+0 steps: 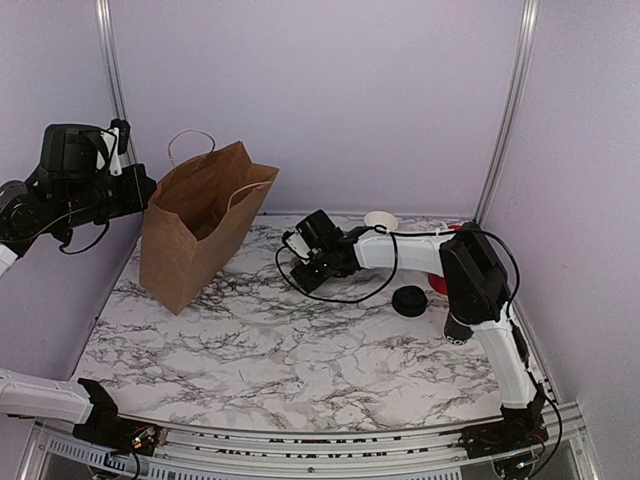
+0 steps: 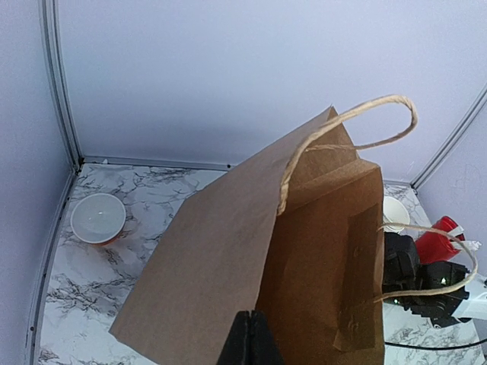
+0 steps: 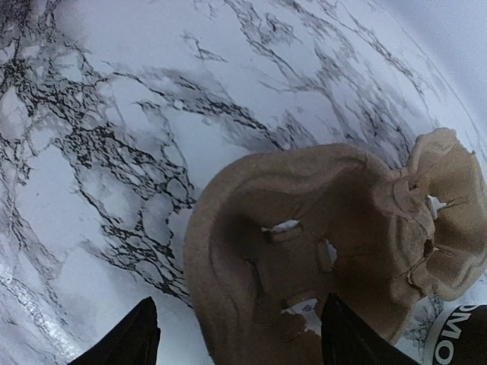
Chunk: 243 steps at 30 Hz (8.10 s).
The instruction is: Pack the takeout coffee
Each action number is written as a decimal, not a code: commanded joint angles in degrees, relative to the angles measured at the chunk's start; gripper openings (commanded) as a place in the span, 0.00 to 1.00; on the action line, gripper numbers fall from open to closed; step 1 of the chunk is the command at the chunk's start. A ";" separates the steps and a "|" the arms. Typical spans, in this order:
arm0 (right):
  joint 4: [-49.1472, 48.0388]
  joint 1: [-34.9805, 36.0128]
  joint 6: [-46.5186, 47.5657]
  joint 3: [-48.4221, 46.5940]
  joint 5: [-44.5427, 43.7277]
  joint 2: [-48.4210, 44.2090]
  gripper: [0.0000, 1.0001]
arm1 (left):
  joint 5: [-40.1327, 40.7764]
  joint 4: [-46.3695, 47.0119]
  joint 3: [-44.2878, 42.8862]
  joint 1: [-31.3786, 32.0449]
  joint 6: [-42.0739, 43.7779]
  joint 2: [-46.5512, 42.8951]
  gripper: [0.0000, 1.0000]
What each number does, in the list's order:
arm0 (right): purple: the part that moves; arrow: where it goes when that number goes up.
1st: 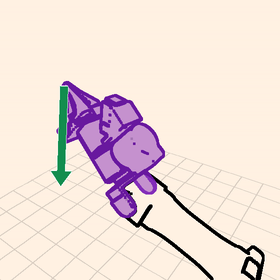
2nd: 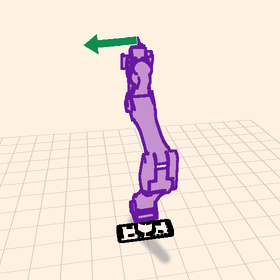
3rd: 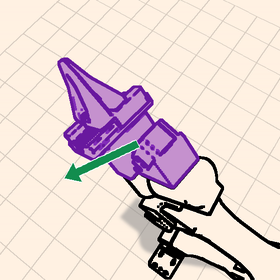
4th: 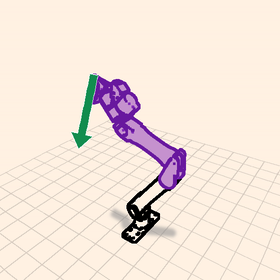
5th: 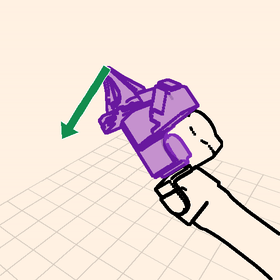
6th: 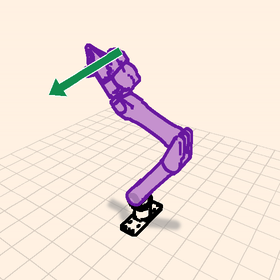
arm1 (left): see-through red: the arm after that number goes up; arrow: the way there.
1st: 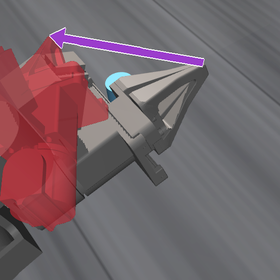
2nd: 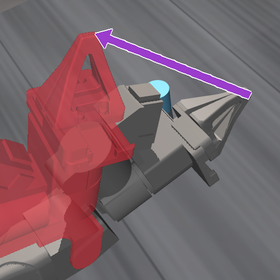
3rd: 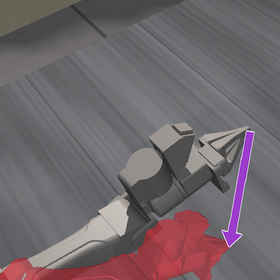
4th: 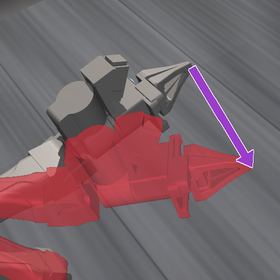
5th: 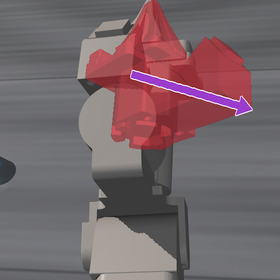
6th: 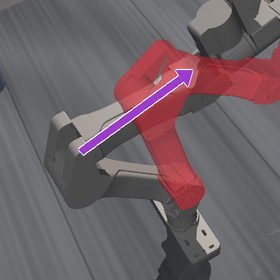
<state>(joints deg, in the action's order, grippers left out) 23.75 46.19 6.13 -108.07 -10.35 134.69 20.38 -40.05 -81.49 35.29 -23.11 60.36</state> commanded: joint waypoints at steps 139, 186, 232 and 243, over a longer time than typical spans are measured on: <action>0.95 4.36 -6.12 17.93 8.36 -18.40 0.44 | -6.80 7.13 10.27 -0.95 5.09 -3.07 0.00; 8.98 12.90 -16.00 18.26 -2.16 -53.02 0.47 | -15.79 12.28 14.34 -0.80 2.34 -0.89 0.00; -20.42 18.10 -16.69 32.06 -0.12 -47.42 0.50 | -21.52 21.21 17.77 6.99 -8.99 -4.48 0.00; -21.20 18.10 -17.72 35.60 -1.65 -48.61 0.50 | -22.49 23.86 18.51 6.99 -10.74 -3.58 0.00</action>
<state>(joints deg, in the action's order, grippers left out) 4.64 64.03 -10.68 -73.01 -10.55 88.49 -1.48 -20.03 -62.61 42.00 -32.80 56.64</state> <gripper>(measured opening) 0.500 0.007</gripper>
